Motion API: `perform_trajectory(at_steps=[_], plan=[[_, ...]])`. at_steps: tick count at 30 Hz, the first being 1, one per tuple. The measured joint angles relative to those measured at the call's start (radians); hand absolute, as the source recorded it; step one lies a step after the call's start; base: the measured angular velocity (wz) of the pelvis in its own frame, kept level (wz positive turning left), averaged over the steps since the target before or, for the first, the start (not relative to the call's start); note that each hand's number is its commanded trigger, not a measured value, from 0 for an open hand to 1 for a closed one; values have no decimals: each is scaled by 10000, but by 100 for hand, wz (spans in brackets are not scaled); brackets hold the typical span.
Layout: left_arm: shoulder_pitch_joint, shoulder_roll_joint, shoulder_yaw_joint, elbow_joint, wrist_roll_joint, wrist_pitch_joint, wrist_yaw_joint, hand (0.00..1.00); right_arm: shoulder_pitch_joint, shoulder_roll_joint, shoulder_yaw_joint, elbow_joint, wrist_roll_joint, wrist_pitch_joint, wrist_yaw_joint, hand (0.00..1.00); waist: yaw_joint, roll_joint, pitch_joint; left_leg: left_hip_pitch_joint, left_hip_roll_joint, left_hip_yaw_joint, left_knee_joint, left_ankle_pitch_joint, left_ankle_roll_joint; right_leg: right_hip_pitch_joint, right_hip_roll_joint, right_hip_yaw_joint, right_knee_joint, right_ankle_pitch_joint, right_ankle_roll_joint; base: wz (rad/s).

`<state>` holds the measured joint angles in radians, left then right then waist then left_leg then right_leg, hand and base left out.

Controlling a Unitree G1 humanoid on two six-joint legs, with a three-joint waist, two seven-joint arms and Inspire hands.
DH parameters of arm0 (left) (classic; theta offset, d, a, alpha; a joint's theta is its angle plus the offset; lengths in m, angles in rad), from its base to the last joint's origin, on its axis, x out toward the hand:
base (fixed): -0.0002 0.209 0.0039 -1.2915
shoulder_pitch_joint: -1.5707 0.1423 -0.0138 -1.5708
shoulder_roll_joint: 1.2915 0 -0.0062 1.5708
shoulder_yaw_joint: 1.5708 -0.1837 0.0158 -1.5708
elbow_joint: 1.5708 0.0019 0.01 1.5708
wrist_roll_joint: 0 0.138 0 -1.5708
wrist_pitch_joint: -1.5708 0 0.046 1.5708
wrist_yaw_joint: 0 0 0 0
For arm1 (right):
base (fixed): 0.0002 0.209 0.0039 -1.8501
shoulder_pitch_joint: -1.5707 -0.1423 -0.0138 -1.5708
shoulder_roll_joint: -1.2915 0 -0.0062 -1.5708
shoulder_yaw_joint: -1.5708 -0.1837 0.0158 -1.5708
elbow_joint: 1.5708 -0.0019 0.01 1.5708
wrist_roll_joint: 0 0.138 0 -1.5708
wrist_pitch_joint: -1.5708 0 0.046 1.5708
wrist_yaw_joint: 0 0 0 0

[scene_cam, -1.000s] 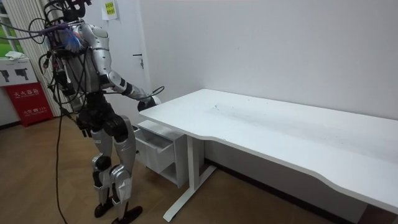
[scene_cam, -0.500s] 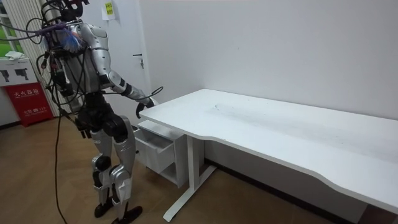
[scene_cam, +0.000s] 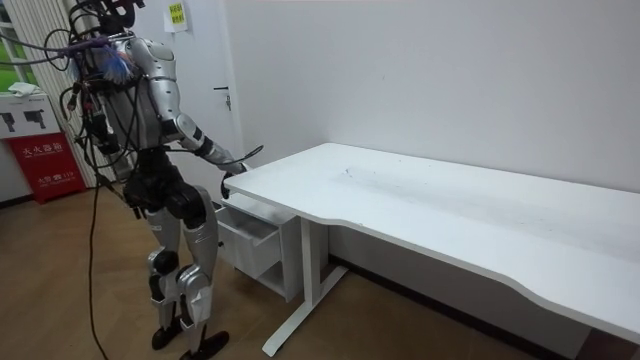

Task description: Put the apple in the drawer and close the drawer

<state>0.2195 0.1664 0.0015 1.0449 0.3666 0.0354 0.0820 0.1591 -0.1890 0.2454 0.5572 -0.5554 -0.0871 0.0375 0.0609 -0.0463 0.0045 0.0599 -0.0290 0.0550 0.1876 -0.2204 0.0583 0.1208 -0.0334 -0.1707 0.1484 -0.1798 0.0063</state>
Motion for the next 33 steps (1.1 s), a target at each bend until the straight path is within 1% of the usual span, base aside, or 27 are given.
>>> perform_trajectory(at_steps=[4, 6, 8, 9, 11, 12, 13, 14, 15, 16, 17, 18, 19, 20, 21, 22, 23, 24, 25, 26, 27, 28, 29, 30, 31, 32, 33], plan=[[62, -10, 186, 264, -82, -30, 250, 0, -2, 2, -454, 1446, 113, -136, -538, 0, -21, -15, -15, 85, -1, 15, 0, 0, 0, 92, -24, 22, -1, 0, 0, 0], [158, -16, 272, 387, -78, 78, 257, 0, 7, 14, -688, 2231, 210, -88, -762, 0, -28, -22, -17, 144, -5, 23, -5, 0, 1, 151, -73, 19, -2, -3, 5, 0], [296, -18, 391, 380, -6, 123, 253, 0, -21, 135, -735, 2831, 130, -158, -1052, 0, -26, -36, -40, 161, -12, 27, -5, -8, 12, 161, -87, 5, 2, -6, 10, 2], [361, -25, 475, 383, -6, 198, 252, 0, -29, 134, -740, 3218, -9, -313, -1271, 0, -41, -26, -47, 180, -24, 0, 3, -26, 42, 215, -112, -110, 8, -9, 17, 12], [342, -103, 782, 421, 187, 373, 238, 0, -190, 147, -876, 3848, -277, -302, -1694, 0, -56, 24, -95, 213, -68, -46, 47, -80, 122, 329, -178, -348, 54, -34, 57, 22], [360, -169, 840, 422, 216, 499, 242, 0, -219, 131, -1059, 4212, -503, -282, -1990, 0, -60, 70, -131, 221, -163, -136, 149, -126, 195, 385, -279, -393, 151, -112, 185, 39], [333, -272, 964, 422, 208, 589, 243, 0, -218, 84, -1260, 4478, -667, -156, -2257, 0, -146, 143, -153, 202, -252, -181, 315, -203, 310, 364, -420, -557, 506, -252, 354, 47], [323, -315, 959, 417, 209, 660, 242, 0, -206, 54, -1375, 4614, -753, -41, -2329, 0, -229, 206, -162, 205, -284, -165, 411, -248, 367, 296, -508, -589, 852, -343, 434, 67], [283, -376, 919, 417, 190, 772, 240, 0, -166, -6, -1588, 4906, -760, 284, -2389, 0, -440, 319, -153, 199, -315, -10, 561, -333, 466, -109, -754, -526, 2043, -573, 528, 77], [171, -374, 904, 417, 187, 826, 229, 0, -52, -36, -1866, 5184, -721, 653, -2392, 0, -567, 413, -127, 205, -362, 225, 711, -371, 575, -990, -1069, -440, 3847, -598, 562, 65], [117, -309, 920, 405, 186, 829, 233, 0, 61, -37, -2097, 5393, -722, 1035, -2361, 0, -553, 537, -168, 219, -507, 316, 795, -324, 721, -2088, -1336, -41, 5803, -136, 519, 28], [118, -270, 923, 410, 184, 832, 237, 0, 92, -35, -2231, 5567, -721, 1151, -2332, 0, -566, 593, -163, 230, -566, 456, 816, -320, 793, -2671, -1425, 237, 6716, 336, 490, -25], [119, -226, 913, 499, 174, 853, 237, 0, 92, -70, -2373, 5922, -644, 1345, -2302, 0, -578, 744, -173, 180, -520, 659, 930, -347, 916, -3739, -1399, 730, 8217, 1657, 492, -53], [-2, -72, 893, 640, 147, 851, 225, 0, 91, -67, -2385, 6118, -325, 1380, -2280, 0, -643, 964, -91, -92, -500, 746, 1262, -458, 1117, -5091, -1435, 1067, 10400, 2205, 429, -54], [-207, 39, 824, 859, 133, 861, 227, 0, 68, -48, -2388, 6176, -189, 1351, -2219, 0, -701, 980, -47, -279, -505, 751, 1499, -503, 1187, -5860, -1430, 1208, 11955, 2037, 344, -25], [-476, 180, 676, 1103, 33, 879, 225, 0, 223, -69, -2417, 6211, 70, 1290, -2059, 0, -904, 1122, 8, -563, -430, 708, 1881, -553, 1267, -7064, -1380, 1342, 14674, 1662, 258, 3], [-561, 203, 616, 1157, -44, 892, 218, 0, 285, -93, -2489, 6230, 190, 1283, -1992, 0, -1040, 1215, 38, -679, -345, 708, 2020, -586, 1309, -7626, -1311, 1305, 15837, 1472, 221, 10], [-703, 206, 558, 1173, -84, 918, 216, 0, 314, -124, -2503, 6433, 526, 1279, -1961, 0, -1162, 1395, 121, -892, -220, 714, 2192, -642, 1329, -8567, -1188, 1277, 17405, 1176, 239, 9], [-799, 208, 540, 1138, -73, 941, 213, 0, 316, -107, -2502, 6674, 809, 1325, -1918, 0, -1267, 1476, 137, -1065, -158, 663, 2354, -791, 1325, -9108, -1186, 1302, 18250, 992, 253, 10], [-814, 204, 543, 1116, -78, 954, 214, 0, 330, -105, -2501, 6743, 943, 1342, -1861, 0, -1341, 1470, 138, -1147, -163, 622, 2505, -844, 1356, -9255, -1236, 1338, 18379, 928, 285, 14], [-726, 197, 543, 1025, -24, 1001, 212, 0, 407, -108, -2500, 6738, 1308, 1401, -1834, 0, -1419, 1447, 140, -1207, -168, 606, 2705, -961, 1402, -9202, -1278, 1445, 18163, 902, 292, 5], [-504, 191, 562, 947, -20, 1023, 214, 0, 409, -129, -2501, 6729, 1689, 1551, -1832, 0, -1421, 1389, 109, -1200, -197, 614, 2757, -1041, 1361, -8820, -1344, 1444, 17354, 904, 295, 0], [-380, 195, 574, 924, -19, 1082, 225, 0, 363, -145, -2483, 6715, 2092, 1679, -1844, 0, -1385, 1306, 104, -1194, -214, 614, 2758, -1037, 1347, -8117, -1413, 1392, 15823, 889, 366, -7], [-268, 200, 573, 924, -19, 1093, 229, 0, 338, -144, -2483, 6718, 2287, 1737, -1855, 0, -1383, 1336, 139, -1198, -214, 615, 2756, -1029, 1318, -7637, -1422, 1373, 14809, 851, 441, 0], [-24, 214, 572, 932, -20, 1155, 231, 0, 292, -133, -2480, 6713, 2472, 1797, -1862, 0, -1388, 1124, 122, -1184, -262, 613, 2702, -1023, 1202, -6540, -1452, 1271, 12418, 765, 573, 0], [72, 222, 589, 932, -19, 1225, 231, 0, 290, -120, -2475, 6703, 2453, 1810, -1862, 0, -1369, 1024, 124, -1167, -312, 612, 2647, -1015, 1031, -5972, -1481, 1198, 11234, 725, 630, 0], [179, 222, 632, 936, -17, 1345, 229, 0, 266, -112, -2502, 6698, 2435, 1842, -1865, 0, -1316, 784, 105, -1114, -377, 665, 2388, -912, 743, -4827, -1481, 910, 8904, 636, 650, -14]])
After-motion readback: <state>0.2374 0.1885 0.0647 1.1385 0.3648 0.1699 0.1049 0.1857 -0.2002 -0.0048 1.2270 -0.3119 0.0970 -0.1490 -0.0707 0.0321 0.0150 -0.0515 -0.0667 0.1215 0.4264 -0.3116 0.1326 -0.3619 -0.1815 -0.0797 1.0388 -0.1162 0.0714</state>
